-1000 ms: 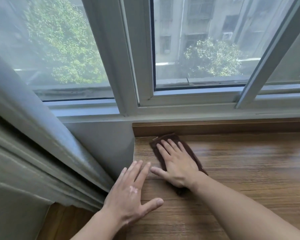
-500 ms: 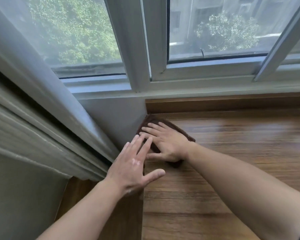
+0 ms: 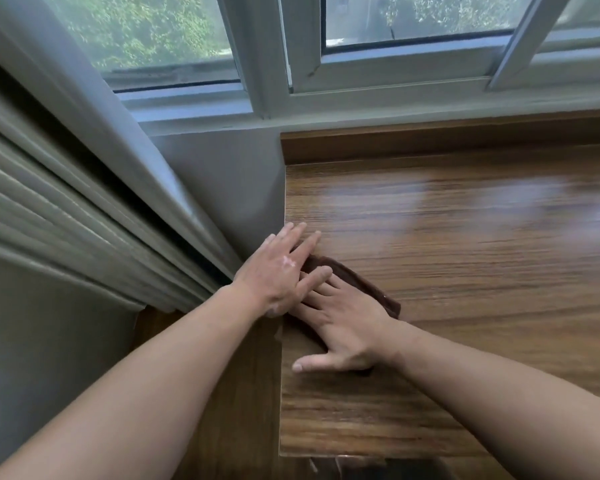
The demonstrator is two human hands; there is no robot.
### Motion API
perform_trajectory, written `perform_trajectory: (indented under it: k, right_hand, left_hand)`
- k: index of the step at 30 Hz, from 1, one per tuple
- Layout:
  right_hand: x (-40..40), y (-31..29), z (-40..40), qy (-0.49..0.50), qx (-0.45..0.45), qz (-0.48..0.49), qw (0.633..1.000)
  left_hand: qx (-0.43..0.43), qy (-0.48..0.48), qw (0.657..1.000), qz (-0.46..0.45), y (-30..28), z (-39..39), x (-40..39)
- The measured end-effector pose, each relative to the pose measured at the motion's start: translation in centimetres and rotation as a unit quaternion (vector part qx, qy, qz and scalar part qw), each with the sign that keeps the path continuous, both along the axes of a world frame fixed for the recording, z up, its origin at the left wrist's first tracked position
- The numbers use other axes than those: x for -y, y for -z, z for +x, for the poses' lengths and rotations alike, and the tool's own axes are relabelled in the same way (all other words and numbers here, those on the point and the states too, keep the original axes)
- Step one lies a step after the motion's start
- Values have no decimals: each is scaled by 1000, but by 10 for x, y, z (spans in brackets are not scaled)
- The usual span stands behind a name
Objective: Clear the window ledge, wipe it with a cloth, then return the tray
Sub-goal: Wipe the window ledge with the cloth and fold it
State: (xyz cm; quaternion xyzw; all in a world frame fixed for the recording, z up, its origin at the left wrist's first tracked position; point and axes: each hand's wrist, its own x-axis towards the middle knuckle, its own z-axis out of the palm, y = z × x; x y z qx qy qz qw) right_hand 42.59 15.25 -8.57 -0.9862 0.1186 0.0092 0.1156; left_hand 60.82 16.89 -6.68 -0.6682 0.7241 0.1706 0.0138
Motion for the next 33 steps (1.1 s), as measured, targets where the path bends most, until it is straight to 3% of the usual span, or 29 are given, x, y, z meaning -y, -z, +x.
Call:
perform_trajectory:
  k: [17,33]
  right_hand:
    - [-135,4,-21,100,-19,30,994]
    - [-106,13,-126,233,-43,44,971]
  left_hand:
    - [-41,-17,999,-4,17,-34,-60]
    - [51,-7,997,-62,32,-51,-52]
